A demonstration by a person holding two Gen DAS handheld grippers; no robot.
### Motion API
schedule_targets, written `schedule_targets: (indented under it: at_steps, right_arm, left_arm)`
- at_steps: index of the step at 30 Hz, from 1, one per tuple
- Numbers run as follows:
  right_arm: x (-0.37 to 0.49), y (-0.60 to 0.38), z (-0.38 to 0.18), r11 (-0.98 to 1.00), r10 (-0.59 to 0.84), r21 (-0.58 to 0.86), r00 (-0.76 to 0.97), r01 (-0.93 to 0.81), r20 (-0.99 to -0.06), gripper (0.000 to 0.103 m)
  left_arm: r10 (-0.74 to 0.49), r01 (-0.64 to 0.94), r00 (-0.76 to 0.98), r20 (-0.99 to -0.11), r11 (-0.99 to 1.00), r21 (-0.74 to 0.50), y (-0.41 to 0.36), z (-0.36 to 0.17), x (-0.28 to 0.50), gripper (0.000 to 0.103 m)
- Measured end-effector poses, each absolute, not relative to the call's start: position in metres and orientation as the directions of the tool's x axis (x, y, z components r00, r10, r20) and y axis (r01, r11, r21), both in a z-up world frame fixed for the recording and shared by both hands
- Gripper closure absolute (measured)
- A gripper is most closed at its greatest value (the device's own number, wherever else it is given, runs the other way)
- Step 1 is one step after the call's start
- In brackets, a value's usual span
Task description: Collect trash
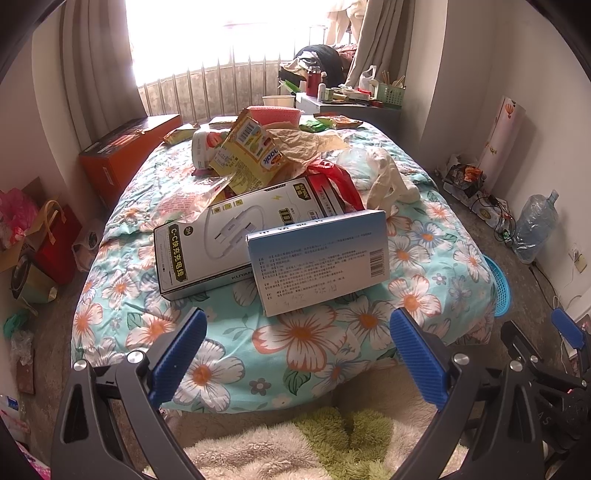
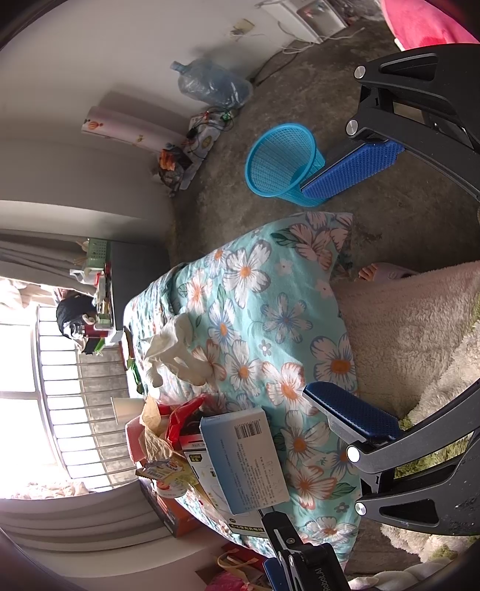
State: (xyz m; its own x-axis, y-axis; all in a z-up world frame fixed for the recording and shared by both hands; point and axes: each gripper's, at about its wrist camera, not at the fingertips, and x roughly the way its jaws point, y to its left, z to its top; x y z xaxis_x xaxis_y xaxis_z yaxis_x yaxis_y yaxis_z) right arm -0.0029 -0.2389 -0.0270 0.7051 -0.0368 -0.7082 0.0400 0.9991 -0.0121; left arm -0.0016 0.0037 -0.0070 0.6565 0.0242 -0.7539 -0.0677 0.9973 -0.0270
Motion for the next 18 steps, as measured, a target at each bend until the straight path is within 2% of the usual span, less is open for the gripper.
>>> schedule_targets:
  at_steps: [18]
  right_arm:
    - [0.001,-0.236,-0.035,0.999,-0.04,-0.019,0.693,0.038,-0.72,0.008]
  left_arm:
    - [0.019,-0.07,0.612,-0.791,0.997,-0.031,0.008,-0.021,0.008,0.006]
